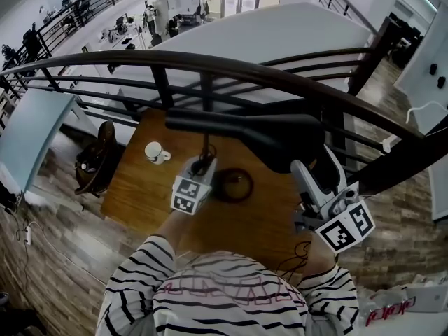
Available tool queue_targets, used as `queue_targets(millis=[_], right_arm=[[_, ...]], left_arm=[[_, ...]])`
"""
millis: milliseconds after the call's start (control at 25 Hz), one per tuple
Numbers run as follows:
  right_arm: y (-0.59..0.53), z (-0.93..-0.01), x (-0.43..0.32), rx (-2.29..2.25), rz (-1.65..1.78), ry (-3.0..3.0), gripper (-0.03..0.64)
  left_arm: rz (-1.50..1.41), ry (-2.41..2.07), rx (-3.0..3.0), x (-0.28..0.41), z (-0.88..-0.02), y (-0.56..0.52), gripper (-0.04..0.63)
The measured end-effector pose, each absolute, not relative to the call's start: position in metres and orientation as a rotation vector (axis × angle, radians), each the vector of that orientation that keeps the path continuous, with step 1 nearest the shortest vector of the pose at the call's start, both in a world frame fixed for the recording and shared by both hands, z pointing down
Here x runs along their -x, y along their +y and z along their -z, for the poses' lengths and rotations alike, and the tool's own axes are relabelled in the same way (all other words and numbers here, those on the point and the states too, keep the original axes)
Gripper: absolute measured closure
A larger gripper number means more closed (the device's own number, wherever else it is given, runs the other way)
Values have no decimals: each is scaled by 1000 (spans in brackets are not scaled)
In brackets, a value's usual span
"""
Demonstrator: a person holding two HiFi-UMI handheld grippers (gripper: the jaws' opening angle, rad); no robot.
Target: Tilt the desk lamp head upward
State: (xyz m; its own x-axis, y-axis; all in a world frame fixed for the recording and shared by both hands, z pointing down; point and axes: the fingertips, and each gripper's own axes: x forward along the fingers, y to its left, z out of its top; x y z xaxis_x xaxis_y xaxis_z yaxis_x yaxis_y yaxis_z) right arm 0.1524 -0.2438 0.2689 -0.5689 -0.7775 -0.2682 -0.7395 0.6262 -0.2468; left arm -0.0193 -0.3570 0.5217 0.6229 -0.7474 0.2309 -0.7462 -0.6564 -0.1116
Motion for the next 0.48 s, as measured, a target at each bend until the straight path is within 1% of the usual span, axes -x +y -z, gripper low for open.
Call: queue_targets(millis=[480], right_arm=[[-247, -239, -145, 1202, 58, 2541, 311]], left_arm=[[396, 1302, 2815, 20, -522, -359, 580]])
